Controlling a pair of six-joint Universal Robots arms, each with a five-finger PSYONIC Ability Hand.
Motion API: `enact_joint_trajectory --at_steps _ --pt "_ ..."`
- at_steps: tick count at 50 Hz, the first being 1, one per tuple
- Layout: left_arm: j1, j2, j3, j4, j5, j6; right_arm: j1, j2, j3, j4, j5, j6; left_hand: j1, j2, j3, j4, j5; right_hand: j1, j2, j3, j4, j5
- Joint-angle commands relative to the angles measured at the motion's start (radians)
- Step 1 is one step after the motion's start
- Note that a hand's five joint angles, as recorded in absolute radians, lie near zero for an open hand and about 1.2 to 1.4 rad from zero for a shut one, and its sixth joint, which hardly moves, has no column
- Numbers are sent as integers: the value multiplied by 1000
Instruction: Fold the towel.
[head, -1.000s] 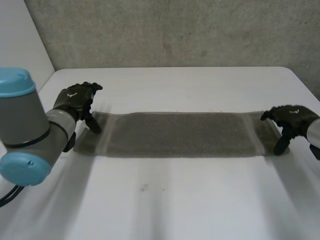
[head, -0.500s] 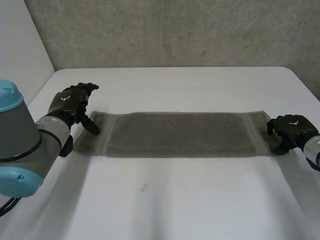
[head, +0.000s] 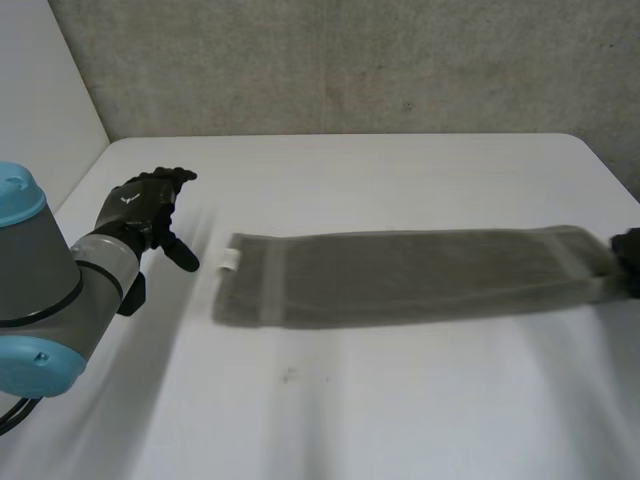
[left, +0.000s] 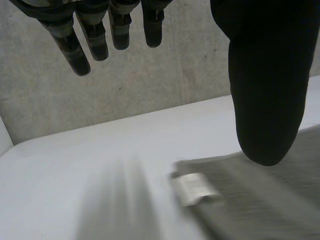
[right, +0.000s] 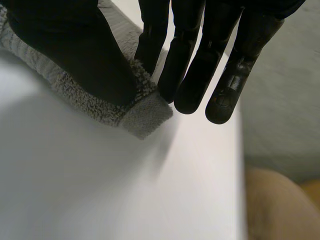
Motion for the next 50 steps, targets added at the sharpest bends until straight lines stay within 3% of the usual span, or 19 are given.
enact_joint_trajectory --at_steps 1,5,8,9,12,15,20,28,32,33,34,36,37,38,43,46,50 --pt "0 14 0 0 -1 0 -19 -46 -45 -18 84 -178 -3 9 8 6 -30 448 224 213 204 260" --pt "0 14 -1 0 -3 0 50 -62 -81 -29 84 -164 -3 9 8 6 -30 448 224 213 204 260" --pt "0 14 -1 0 -4 0 236 -93 -134 -32 81 -137 -3 9 8 6 -30 448 224 213 204 260" --pt "0 14 -1 0 -4 0 237 -93 -134 -32 81 -137 -3 9 8 6 -30 448 224 213 204 260" --pt "0 15 -6 0 -4 0 452 -85 -160 -72 75 -137 -3 9 8 6 -30 448 224 213 204 260" --pt "0 22 -7 0 -4 0 524 -78 -161 -98 61 -141 -3 9 8 6 -30 448 224 213 204 260" --pt "-1 20 -9 0 -4 0 773 22 -173 -219 -69 -155 -3 9 8 6 -30 448 224 213 204 260" --pt "-1 20 -10 0 -3 0 958 200 -228 -232 -145 -178 -3 9 8 6 -30 448 224 213 204 260" --pt "-3 18 -12 0 -3 0 978 255 -233 -212 -146 -196 -3 9 8 6 -30 448 224 213 204 260" --pt "-4 18 -13 0 -3 0 982 267 -234 -206 -142 -210 -3 9 8 6 -30 144 -80 -91 -100 -44" --pt "-4 18 -14 0 -3 0 982 267 -234 -205 -142 -210 -3 9 8 6 -30 141 -83 -94 -103 -47" --pt "-12 12 -15 0 -3 0 982 261 -237 -202 -123 -227 -3 9 8 6 -30 -570 -793 -804 -813 -758" --pt "-12 12 -15 0 -3 0 982 261 -237 -202 -123 -227 -3 9 8 6 -30 -573 -796 -807 -816 -761" --pt "-13 9 -17 0 -3 0 976 242 -239 -201 -110 -217 -3 9 8 6 -30 -774 -997 -1008 -1017 -962" --pt "-27 5 -18 0 -3 2 956 109 -217 -198 -31 -132 -3 9 8 6 -30 -774 -997 -1008 -1017 -962" --pt "-47 5 -18 0 -1 2 829 -27 -147 -154 1 38 -3 9 8 6 -30 -774 -997 -1008 -1017 -962" --pt "-76 8 -14 3 -1 5 752 -98 -88 -94 -1 175 -3 9 8 6 -30 -774 -997 -1008 -1017 -962"
